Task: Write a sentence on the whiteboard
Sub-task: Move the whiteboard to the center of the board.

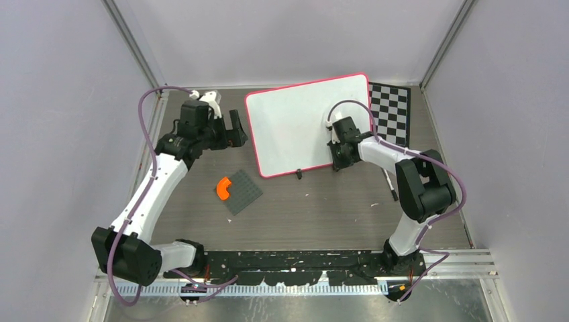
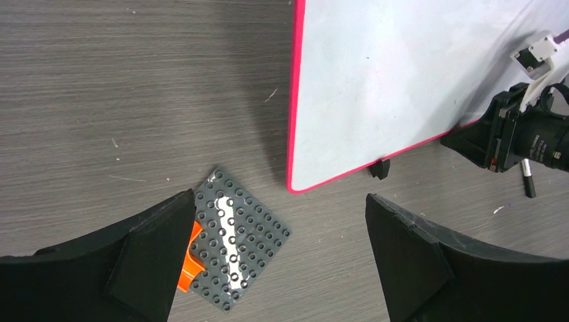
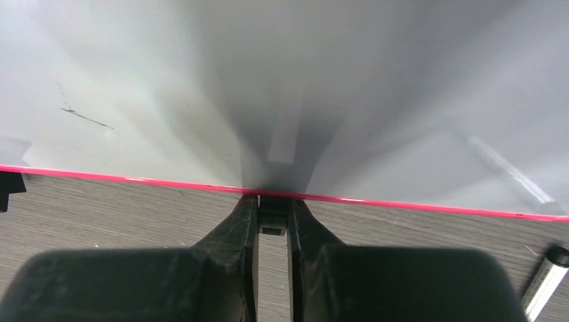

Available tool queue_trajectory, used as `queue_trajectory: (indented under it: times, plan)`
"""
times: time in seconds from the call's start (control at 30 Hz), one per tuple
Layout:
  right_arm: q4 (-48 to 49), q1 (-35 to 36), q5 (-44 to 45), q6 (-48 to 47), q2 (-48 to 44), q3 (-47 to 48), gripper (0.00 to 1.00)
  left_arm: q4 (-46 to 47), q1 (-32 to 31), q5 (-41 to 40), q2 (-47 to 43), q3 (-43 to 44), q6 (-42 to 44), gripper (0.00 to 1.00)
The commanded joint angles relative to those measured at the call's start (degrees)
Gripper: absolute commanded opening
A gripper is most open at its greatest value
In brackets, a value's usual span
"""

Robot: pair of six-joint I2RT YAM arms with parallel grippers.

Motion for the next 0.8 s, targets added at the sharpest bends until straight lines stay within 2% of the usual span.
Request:
queue_trajectory:
  times: [0.0, 0.5, 0.53, 0.6, 0.63, 0.77]
  plan:
    - [1.0, 2.5, -2.5, 0.5, -4.2, -0.9, 0.0, 0.2, 1.9, 3.0, -0.7, 1.7, -1.4, 1.0]
    - [0.0, 5.3, -5.3, 2.9, -9.0, -6.5, 0.0, 1.2, 3.7, 4.7, -1.2, 1.1, -1.5, 1.0]
    - [-0.1, 5.2, -5.1, 2.9, -9.5, -6.6, 0.04, 1.3, 3.7, 5.0, -1.1, 1.1, -1.5, 1.0]
    - [-1.1, 5.2, -5.0, 2.6, -10.7, -6.0, 0.34, 1.4, 3.7, 6.1, -0.7, 1.5, -1.0, 1.0]
    - [-2.2, 5.2, -5.2, 2.5, -11.3, -5.4, 0.43, 1.4, 3.7, 6.5, -0.5, 1.9, -0.6, 1.0]
    - [-6.9, 5.0, -8.1, 0.7, -16.6, -2.9, 0.64, 0.9, 3.7, 8.7, 0.3, 3.8, 2.4, 1.0]
